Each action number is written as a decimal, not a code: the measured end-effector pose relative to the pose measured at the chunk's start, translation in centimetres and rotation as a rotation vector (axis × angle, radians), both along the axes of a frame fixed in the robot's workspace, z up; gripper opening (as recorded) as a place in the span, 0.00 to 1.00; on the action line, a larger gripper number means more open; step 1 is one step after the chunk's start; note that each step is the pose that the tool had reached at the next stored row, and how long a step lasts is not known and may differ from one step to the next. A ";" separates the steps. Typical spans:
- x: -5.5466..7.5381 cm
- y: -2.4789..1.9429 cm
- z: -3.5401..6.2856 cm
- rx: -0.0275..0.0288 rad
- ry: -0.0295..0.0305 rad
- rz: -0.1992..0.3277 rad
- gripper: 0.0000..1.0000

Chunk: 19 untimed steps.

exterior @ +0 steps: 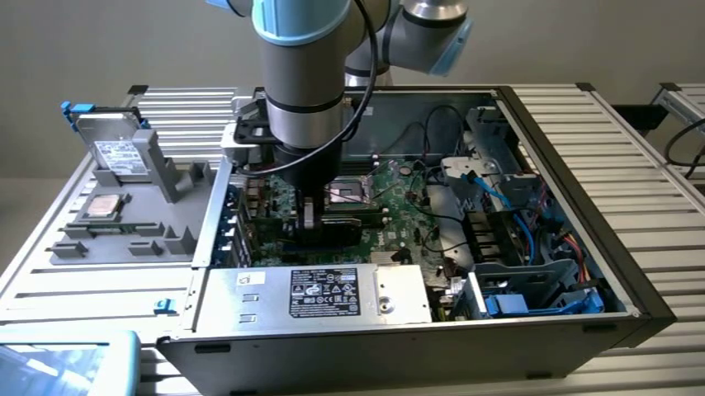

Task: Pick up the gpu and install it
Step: 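Insert the gpu into the slot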

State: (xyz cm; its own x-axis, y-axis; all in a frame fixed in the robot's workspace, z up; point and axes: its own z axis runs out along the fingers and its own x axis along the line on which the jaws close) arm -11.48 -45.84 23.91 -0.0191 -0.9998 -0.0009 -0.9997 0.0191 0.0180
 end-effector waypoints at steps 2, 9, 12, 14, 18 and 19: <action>0.0 0.00 0.00 0.0000 -0.0001 0.000 0.28; -0.1 0.00 -0.01 0.0000 0.0002 0.000 0.28; -0.1 0.00 -0.01 0.0000 0.0002 0.000 0.28; -0.1 0.00 -0.02 0.0000 0.0001 0.000 0.28; -0.1 0.00 -0.03 -0.0001 0.0002 0.000 0.28; -0.1 0.00 -0.03 -0.0001 0.0002 0.000 0.28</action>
